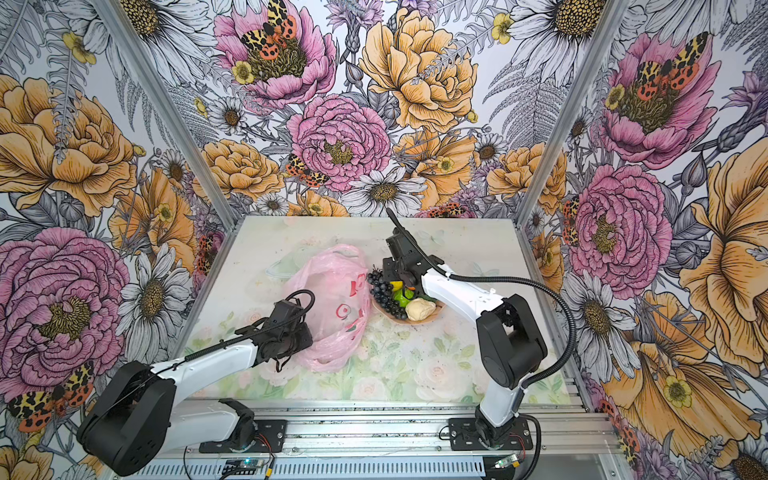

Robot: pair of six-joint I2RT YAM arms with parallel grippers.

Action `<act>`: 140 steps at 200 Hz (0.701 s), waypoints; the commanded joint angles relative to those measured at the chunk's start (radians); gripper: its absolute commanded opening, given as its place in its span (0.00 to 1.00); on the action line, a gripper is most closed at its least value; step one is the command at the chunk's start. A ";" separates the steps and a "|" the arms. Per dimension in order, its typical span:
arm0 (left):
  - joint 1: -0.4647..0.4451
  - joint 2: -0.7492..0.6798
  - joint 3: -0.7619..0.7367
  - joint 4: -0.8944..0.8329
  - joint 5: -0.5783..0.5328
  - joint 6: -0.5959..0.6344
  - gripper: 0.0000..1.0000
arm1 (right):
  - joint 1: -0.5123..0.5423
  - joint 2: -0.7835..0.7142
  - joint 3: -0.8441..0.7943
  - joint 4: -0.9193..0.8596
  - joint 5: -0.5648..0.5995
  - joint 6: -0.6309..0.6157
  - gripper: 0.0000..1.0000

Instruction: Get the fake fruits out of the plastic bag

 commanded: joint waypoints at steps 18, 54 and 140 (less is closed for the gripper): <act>0.038 -0.022 0.020 -0.030 -0.018 0.044 0.34 | -0.012 -0.042 -0.006 0.005 -0.022 -0.001 0.27; 0.143 -0.039 0.080 -0.060 0.010 0.115 0.31 | -0.028 -0.171 -0.040 -0.013 -0.021 -0.001 0.45; 0.220 0.444 0.746 -0.172 0.098 0.417 0.22 | -0.128 -0.527 -0.262 -0.023 0.061 0.014 0.56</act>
